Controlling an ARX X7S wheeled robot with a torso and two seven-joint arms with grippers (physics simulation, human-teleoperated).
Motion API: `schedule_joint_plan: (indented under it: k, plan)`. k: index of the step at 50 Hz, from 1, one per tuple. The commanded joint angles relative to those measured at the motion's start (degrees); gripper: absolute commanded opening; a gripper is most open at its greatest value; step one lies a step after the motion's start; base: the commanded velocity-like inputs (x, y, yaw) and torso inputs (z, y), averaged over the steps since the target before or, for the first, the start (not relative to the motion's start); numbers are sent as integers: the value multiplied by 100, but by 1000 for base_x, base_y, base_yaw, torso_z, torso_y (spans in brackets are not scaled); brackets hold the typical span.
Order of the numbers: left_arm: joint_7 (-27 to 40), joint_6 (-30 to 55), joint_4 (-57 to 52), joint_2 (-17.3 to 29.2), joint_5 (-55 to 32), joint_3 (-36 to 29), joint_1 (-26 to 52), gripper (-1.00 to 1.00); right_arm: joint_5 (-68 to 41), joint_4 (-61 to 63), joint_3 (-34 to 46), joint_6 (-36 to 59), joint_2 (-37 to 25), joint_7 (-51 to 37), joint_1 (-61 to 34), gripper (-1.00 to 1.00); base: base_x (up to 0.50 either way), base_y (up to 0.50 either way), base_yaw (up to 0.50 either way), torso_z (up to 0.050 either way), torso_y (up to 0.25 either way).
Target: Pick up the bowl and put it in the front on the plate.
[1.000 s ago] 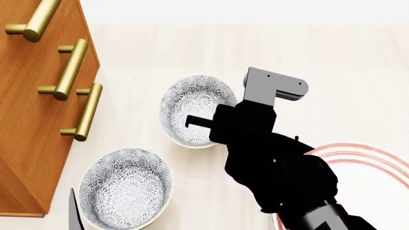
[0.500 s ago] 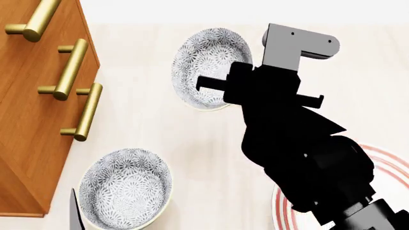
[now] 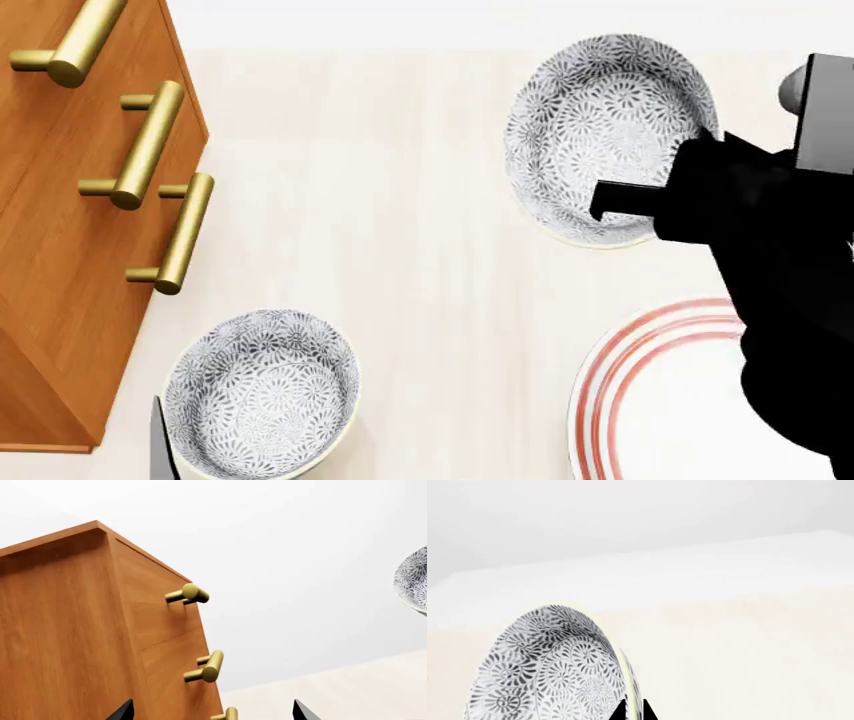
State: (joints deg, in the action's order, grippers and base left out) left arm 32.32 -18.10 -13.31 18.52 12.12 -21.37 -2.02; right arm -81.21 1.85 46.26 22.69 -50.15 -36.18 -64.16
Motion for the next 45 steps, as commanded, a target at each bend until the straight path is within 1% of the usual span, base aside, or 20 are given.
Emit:
schedule_joint_plan:
  k: [1, 8, 12, 13, 16, 19, 21, 29, 33, 45]
  plan:
    - [-101, -15, -11, -87, 130, 83, 0, 100, -425, 1143, -497, -113, -1451, 498, 579, -100, 0, 0, 0, 0, 0]
    - [-80, 43, -36, -70, 181, 94, 19, 100, -495, 1218, -768, -803, -2310, 1298, 1109, -100, 0, 0, 0, 0, 0]
    - [-81, 68, -56, -68, 219, 70, 18, 100, -467, 1073, -836, -1001, -2439, 1571, 1189, -100, 0, 0, 0, 0, 0]
    - [-86, 84, -68, -66, 226, 66, 18, 100, -420, 983, -834, -1031, -2474, 1883, 1204, -100, 0, 0, 0, 0, 0]
    - [-81, 86, -56, -63, 231, 58, 23, 100, -355, 891, -791, -1020, -2540, 2342, 1260, -100, 0, 0, 0, 0, 0]
    - [-82, 95, -55, -60, 233, 46, 25, 100, -409, 838, -798, -1057, -2602, 2564, 1310, -100, 0, 0, 0, 0, 0]
    - [-88, 114, -80, -55, 231, 43, 21, 100, -325, 806, -749, -1129, -2707, 2973, 1425, -100, 0, 0, 0, 0, 0]
    - [-96, 162, -104, -44, 235, 25, 32, 100, -258, 309, -705, -1211, -2764, 3170, 1567, -100, 0, 0, 0, 0, 0]
    - [-120, 193, -87, -45, 142, 28, 46, 100, -263, 313, -622, -1366, -2965, 3601, 1808, -100, 0, 0, 0, 0, 0]
    - [-130, 251, -89, -38, 105, 7, 61, 100, 287, -87, -404, -1696, -3002, 3897, 2165, -100, 0, 0, 0, 0, 0]
